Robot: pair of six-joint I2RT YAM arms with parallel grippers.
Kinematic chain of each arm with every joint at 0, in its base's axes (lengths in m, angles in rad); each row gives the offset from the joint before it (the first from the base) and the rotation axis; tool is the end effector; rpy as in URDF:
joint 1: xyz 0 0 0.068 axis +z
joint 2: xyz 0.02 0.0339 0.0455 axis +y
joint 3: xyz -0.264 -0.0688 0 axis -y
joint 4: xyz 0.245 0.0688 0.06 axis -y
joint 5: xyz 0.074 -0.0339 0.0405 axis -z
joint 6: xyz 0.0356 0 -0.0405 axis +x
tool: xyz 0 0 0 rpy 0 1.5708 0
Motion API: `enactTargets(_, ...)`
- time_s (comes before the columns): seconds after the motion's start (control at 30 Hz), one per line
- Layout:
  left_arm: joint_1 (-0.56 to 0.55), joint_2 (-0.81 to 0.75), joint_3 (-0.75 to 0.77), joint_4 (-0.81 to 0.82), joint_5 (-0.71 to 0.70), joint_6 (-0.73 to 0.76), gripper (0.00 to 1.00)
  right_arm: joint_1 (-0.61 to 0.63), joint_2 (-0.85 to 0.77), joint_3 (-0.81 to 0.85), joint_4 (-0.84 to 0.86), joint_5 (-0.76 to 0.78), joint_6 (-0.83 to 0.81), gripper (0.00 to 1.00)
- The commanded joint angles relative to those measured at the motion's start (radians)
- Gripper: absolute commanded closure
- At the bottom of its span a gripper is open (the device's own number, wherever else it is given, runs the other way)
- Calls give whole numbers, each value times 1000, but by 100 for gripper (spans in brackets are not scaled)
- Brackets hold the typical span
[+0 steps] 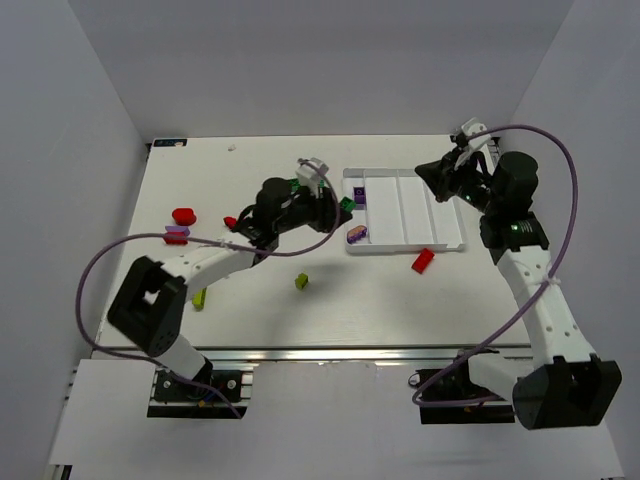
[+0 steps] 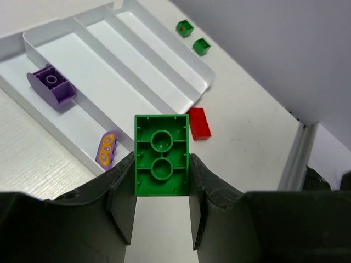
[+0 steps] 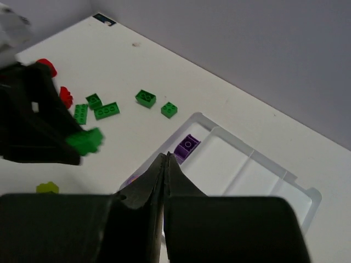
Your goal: Sort the legos into containers by color
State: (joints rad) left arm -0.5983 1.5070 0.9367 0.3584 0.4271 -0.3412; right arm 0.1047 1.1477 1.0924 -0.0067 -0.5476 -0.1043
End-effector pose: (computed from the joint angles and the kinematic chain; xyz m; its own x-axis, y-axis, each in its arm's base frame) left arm 0.2774 -0.2070 0.2728 -0.4473 -0.0637 -0.8921 0.7403 0.5334 -0.4092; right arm 0.2604 0.0460 0.3941 0.0018 -0.0892 -0.9960 -0.6091 0.7898 -0.0718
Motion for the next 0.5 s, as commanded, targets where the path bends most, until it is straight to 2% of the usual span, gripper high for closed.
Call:
enactTargets(0.0, -67, 143, 188, -126, -140, -13, 89, -10, -51, -43, 99, -60, 87, 100)
enactTargets(0.1, -110, 336, 337, -195, -227, -15, 88, -39, -81, -63, 122, -55, 97, 99)
enactTargets(0.23, -141, 571, 673, -301, -323, -18, 83, -94, -108, -77, 136, -83, 132, 92)
enactTargets(0.33, -155, 712, 815, -352, -390, -24, 80, -149, -126, -85, 146, -113, 153, 89)
enactTargets(0.47, -176, 846, 1049, -452, -487, -7, 66, -177, -141, -91, 160, -146, 176, 86)
